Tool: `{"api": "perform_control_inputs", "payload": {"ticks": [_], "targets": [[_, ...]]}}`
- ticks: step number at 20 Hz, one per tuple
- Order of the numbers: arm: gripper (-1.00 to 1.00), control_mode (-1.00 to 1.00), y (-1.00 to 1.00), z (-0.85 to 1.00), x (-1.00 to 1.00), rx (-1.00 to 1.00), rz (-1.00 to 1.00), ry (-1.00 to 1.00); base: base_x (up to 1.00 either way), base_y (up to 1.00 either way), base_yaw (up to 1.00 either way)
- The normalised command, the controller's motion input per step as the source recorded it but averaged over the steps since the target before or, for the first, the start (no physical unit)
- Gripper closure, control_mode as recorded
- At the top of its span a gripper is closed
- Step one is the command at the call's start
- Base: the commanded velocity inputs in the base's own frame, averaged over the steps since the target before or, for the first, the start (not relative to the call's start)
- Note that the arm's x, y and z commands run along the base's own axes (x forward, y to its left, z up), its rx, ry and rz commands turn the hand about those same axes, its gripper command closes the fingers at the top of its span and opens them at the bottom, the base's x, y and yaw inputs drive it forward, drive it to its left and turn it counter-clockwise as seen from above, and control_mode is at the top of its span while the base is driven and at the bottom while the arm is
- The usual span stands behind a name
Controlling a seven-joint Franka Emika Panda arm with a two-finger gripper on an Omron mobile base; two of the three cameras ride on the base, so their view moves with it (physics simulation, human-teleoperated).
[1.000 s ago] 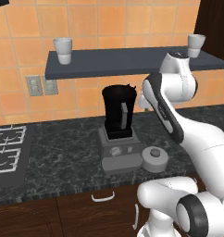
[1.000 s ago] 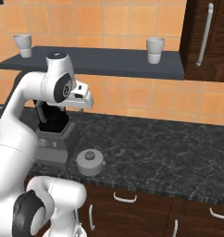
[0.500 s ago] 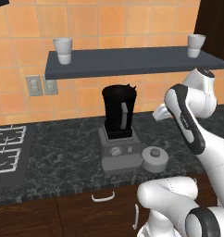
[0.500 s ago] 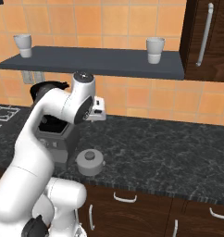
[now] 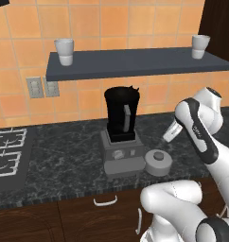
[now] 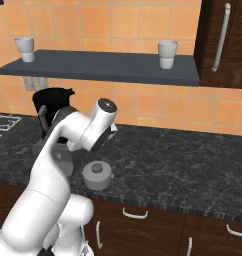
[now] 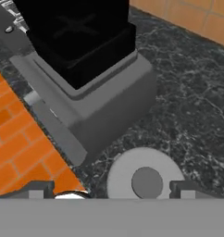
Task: Close the lid blender by securely placing the lid on top.
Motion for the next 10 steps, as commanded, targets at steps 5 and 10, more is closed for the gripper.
{"api": "perform_control_inputs", "payload": {"ticks": [5, 10], "targets": [[-1.0, -1.0, 0.05, -0.34, -0.07, 0.0, 0.41, -0.08, 0.0, 0.0, 0.0], [-1.0, -1.0, 0.03, -0.32, 0.0, 0.0, 0.3, -0.04, 0.0, 0.0, 0.0]]}}
